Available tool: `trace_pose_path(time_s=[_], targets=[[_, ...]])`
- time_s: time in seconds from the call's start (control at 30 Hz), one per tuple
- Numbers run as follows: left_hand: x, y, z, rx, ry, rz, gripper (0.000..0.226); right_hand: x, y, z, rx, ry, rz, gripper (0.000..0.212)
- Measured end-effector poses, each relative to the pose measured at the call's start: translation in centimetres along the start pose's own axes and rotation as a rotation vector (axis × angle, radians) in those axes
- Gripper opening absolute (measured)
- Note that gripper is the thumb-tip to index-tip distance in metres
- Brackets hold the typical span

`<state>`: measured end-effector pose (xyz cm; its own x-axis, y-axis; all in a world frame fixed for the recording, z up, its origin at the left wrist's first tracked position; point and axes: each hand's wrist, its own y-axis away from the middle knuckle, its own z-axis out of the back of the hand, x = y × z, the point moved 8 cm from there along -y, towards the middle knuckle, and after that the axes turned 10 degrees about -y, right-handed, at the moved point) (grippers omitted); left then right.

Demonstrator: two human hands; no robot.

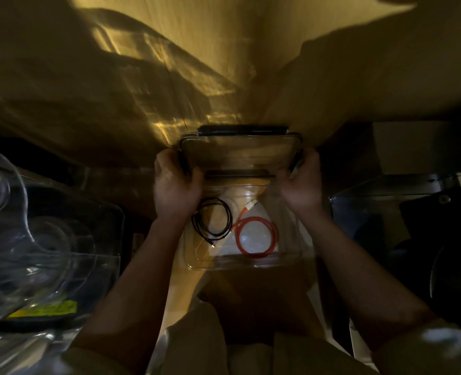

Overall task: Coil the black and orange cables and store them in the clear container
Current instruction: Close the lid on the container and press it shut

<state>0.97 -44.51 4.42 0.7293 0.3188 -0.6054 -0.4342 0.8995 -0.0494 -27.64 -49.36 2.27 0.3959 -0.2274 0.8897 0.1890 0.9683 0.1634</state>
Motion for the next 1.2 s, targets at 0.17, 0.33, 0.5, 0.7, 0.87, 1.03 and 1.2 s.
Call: trace_pose_path(time_s=[0.17, 0.33, 0.5, 0.7, 0.87, 1.03, 1.2], targets=[[0.8, -0.2, -1.2, 0.064, 0.157, 0.095, 0.056, -0.4, -0.5, -0.1, 0.002, -0.14, -0.063, 0.052], [1.6, -0.5, -2.3, 0.107, 0.255, 0.182, 0.062, -0.8, -0.4, -0.2, 0.006, -0.269, -0.115, 0.051], [1.1, -0.1, -1.8, 0.051, 0.336, 0.157, 0.049, -0.5, 0.1, 0.1, -0.012, -0.324, -0.126, 0.049], [0.9, 0.6, -0.6, 0.034, 0.432, 0.234, 0.047, 0.9, 1.1, 1.1, -0.047, -0.376, -0.104, 0.047], [0.3, 1.2, 1.4, 0.04, 0.571, 0.27, 0.03, 2.2, 2.5, 2.5, -0.118, -0.518, -0.051, 0.044], [0.6, 2.8, 3.6, -0.04, 0.753, 0.433, 0.026, 2.2, 4.6, 4.0, -0.211, -0.806, -0.099, 0.03], [1.1, 3.7, 4.8, -0.038, 0.703, 0.42, 0.021, 2.2, 6.2, 5.0, -0.218, -0.894, -0.103, 0.031]])
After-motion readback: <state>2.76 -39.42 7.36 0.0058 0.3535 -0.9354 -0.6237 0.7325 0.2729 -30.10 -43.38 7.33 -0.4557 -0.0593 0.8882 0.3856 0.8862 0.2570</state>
